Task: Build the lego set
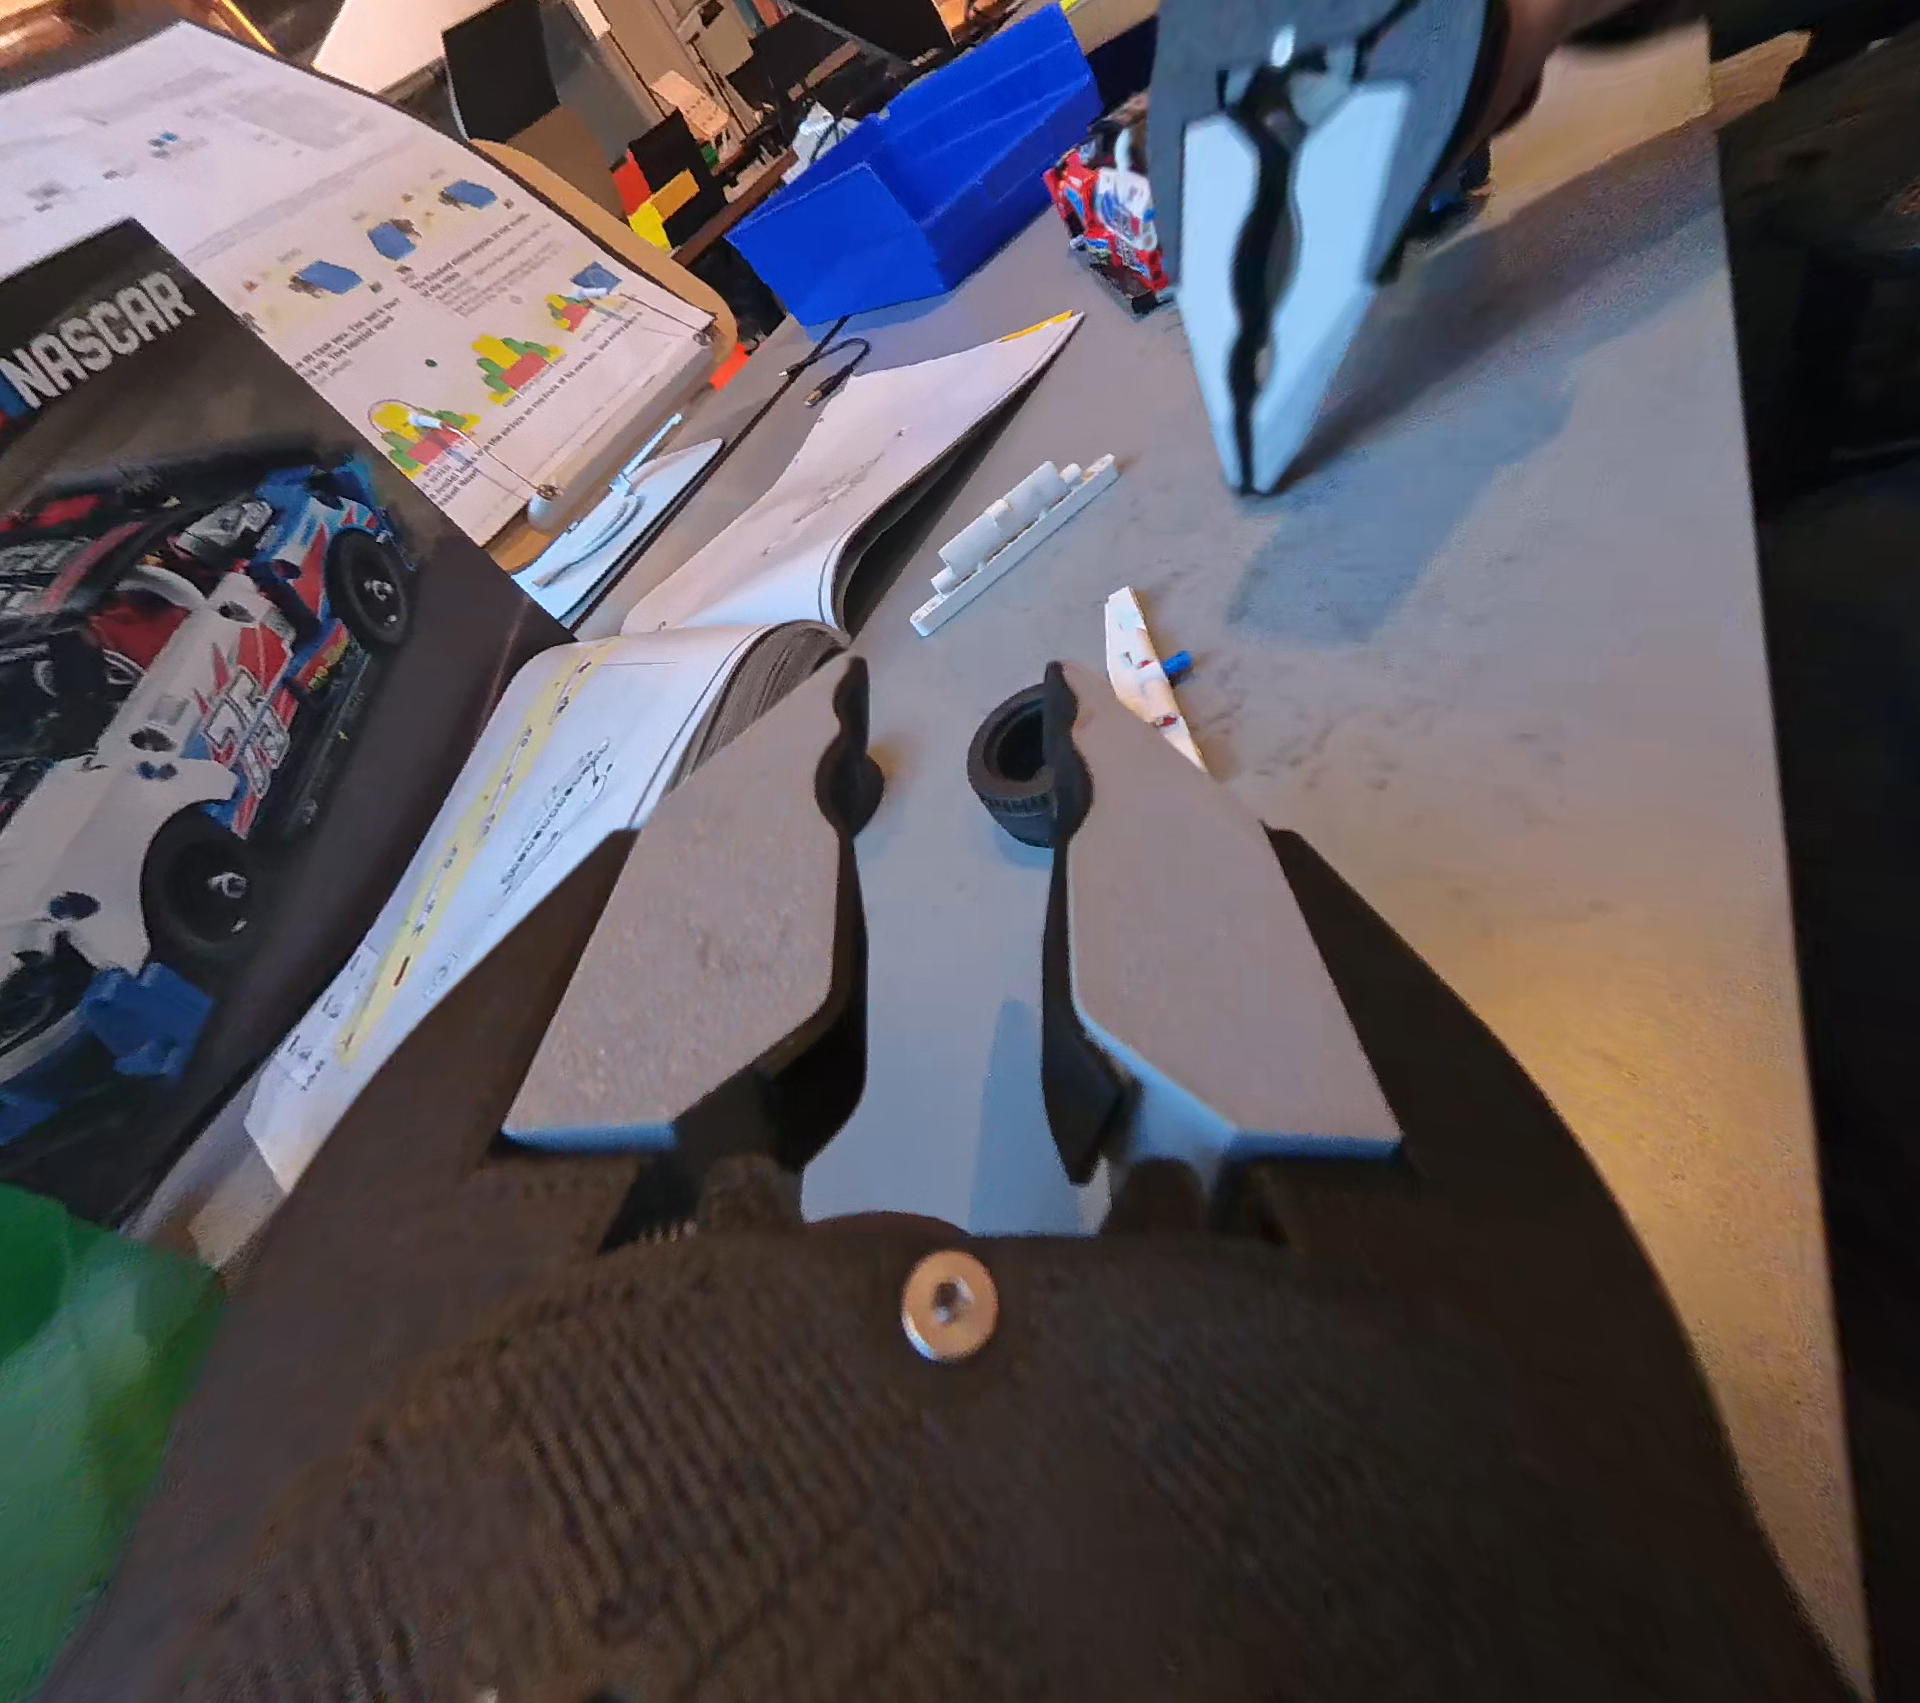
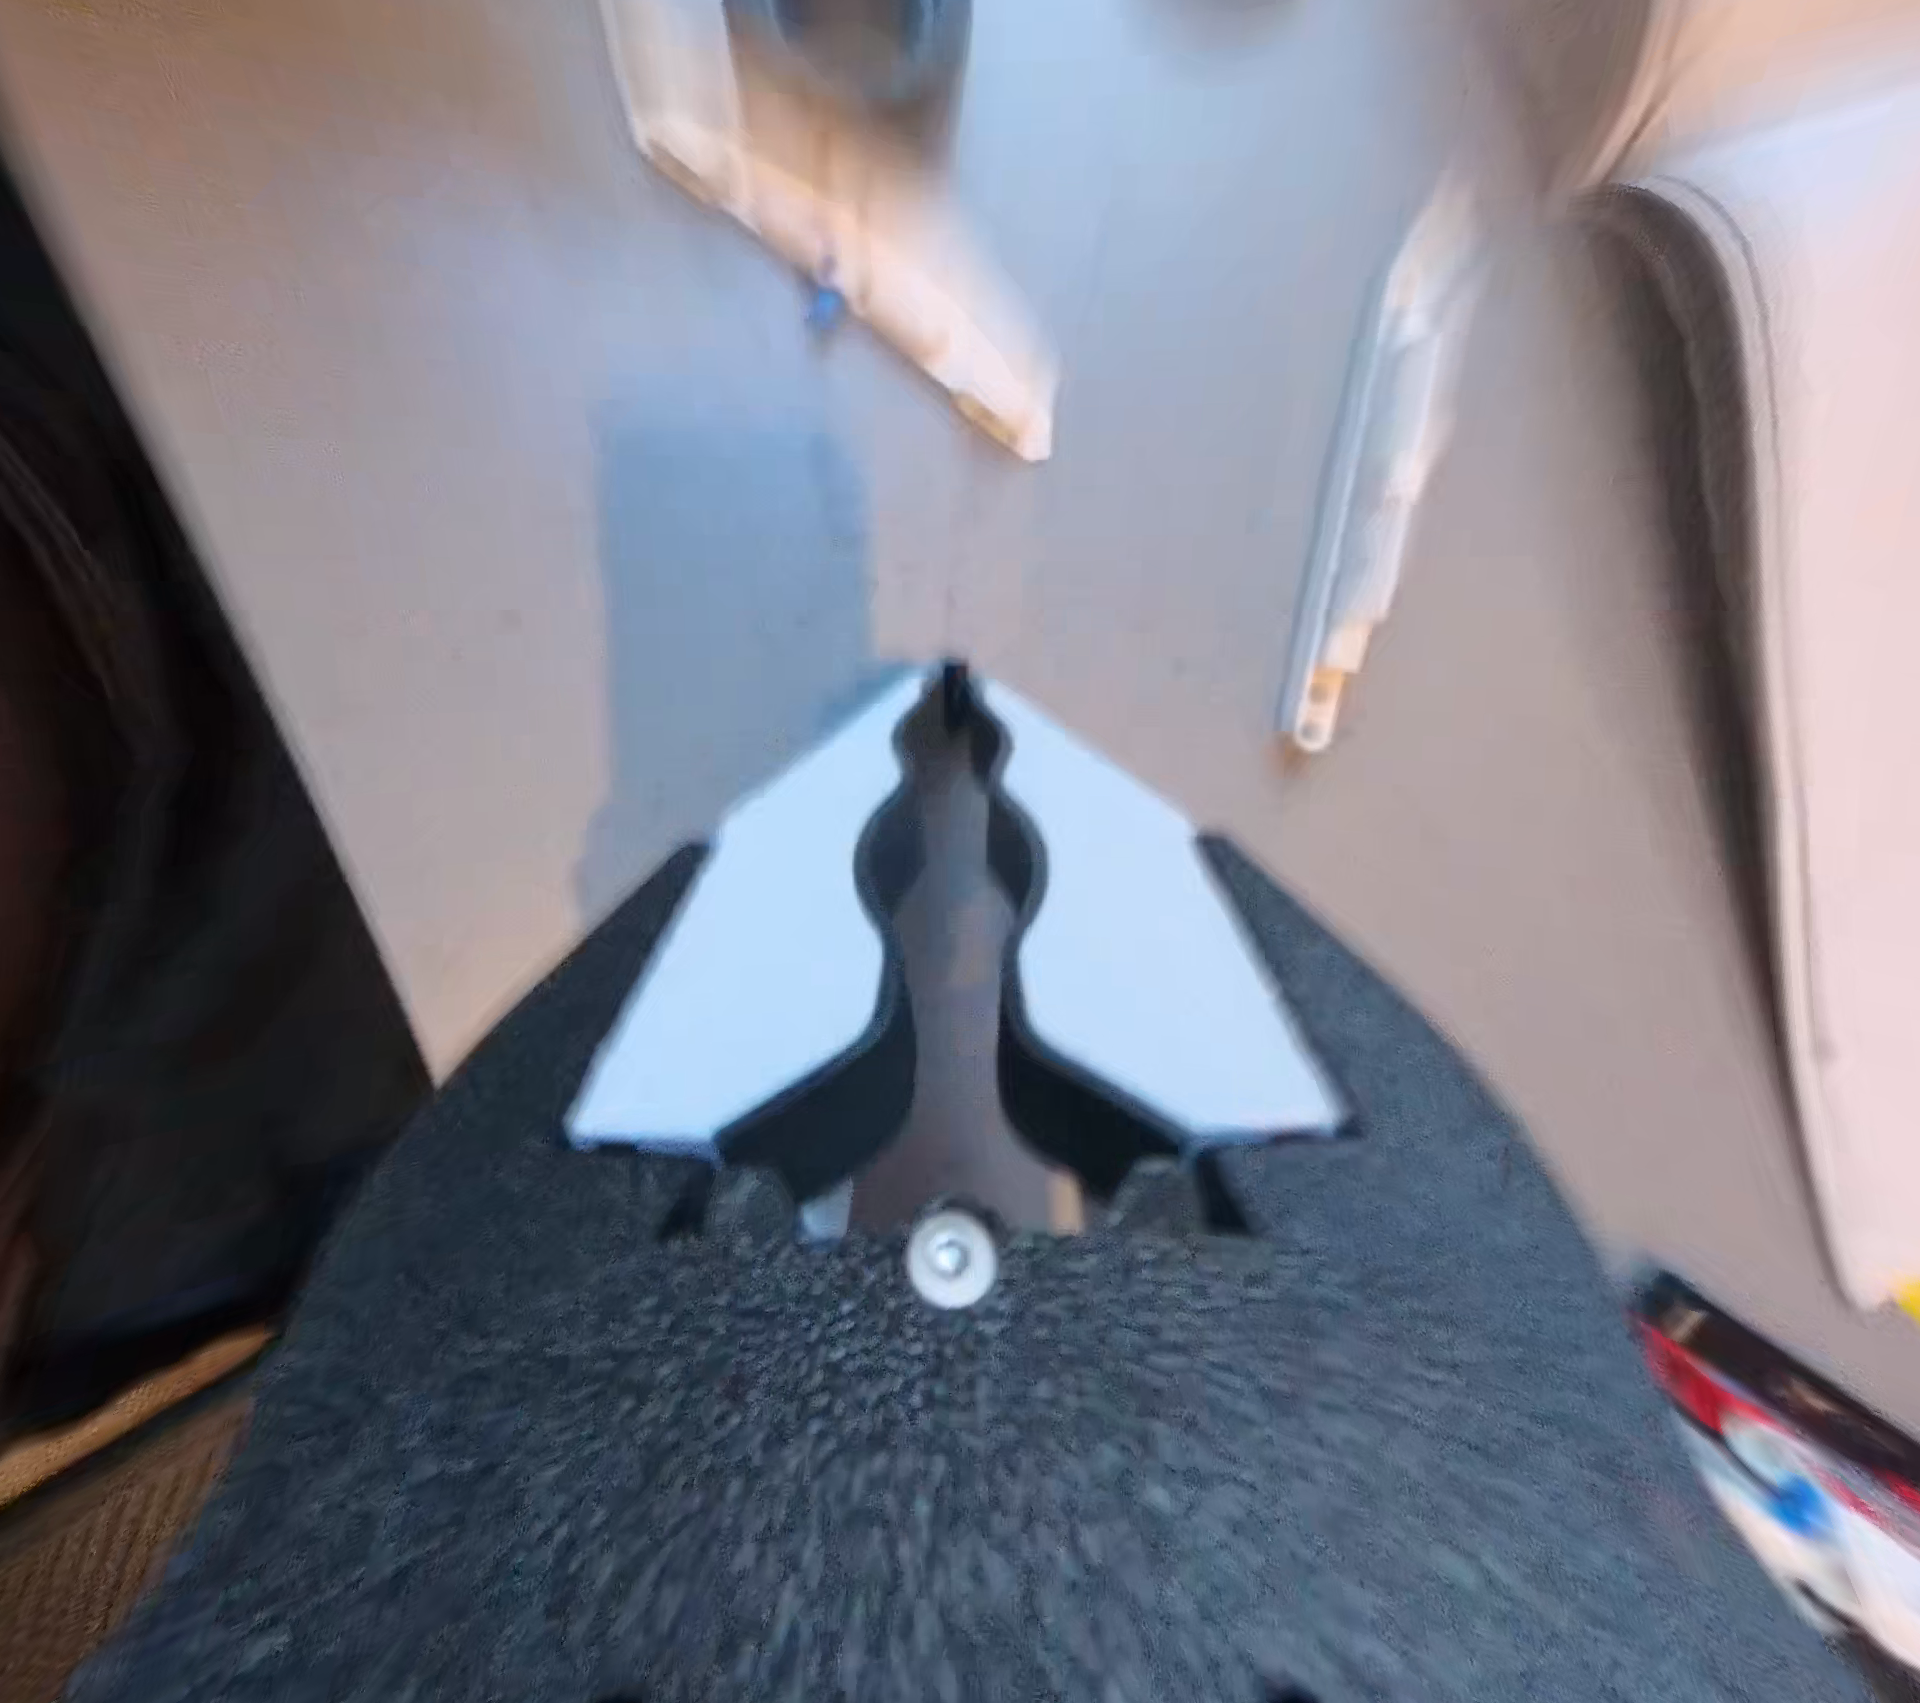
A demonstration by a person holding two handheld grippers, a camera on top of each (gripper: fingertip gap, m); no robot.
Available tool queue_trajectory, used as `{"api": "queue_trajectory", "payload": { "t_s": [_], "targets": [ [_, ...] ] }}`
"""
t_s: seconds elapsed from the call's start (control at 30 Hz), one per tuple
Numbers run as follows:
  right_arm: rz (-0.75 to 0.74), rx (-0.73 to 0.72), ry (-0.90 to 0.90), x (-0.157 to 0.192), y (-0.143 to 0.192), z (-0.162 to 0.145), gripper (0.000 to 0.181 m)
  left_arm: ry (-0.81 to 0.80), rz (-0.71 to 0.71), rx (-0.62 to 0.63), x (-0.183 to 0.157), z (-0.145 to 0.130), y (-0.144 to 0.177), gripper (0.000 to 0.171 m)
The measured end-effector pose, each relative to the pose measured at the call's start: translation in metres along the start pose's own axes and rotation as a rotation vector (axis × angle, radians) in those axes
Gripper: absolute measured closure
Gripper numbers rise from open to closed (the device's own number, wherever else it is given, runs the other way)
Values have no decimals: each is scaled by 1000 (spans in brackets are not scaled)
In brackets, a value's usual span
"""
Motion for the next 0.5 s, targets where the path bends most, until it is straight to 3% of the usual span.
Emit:
{"api": "queue_trajectory", "payload": {
  "t_s": [0.1,0.17,0.27,0.5],
  "targets": [
    [5,45,19,-7,-2,-17,174,12,-19,23,1,-1,-3,139],
    [2,27,33,14,-27,-32,176,19,-18,35,2,-2,-4,139],
    [86,-26,-56,-19,-2,-24,176,10,-26,48,0,-3,-6,138],
    [6,-80,-31,-9,7,-11,168,83,-201,267,-28,-4,-17,143]
  ]
}}
Point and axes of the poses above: each gripper's, where its closed fingertips meet, y back along the fingers, z out of its top, x = y × z across the jaws, the point moved 6 cm from there along y, back along the fingers, and after that the axes turned 8 degrees about x, right-handed, at the moved point
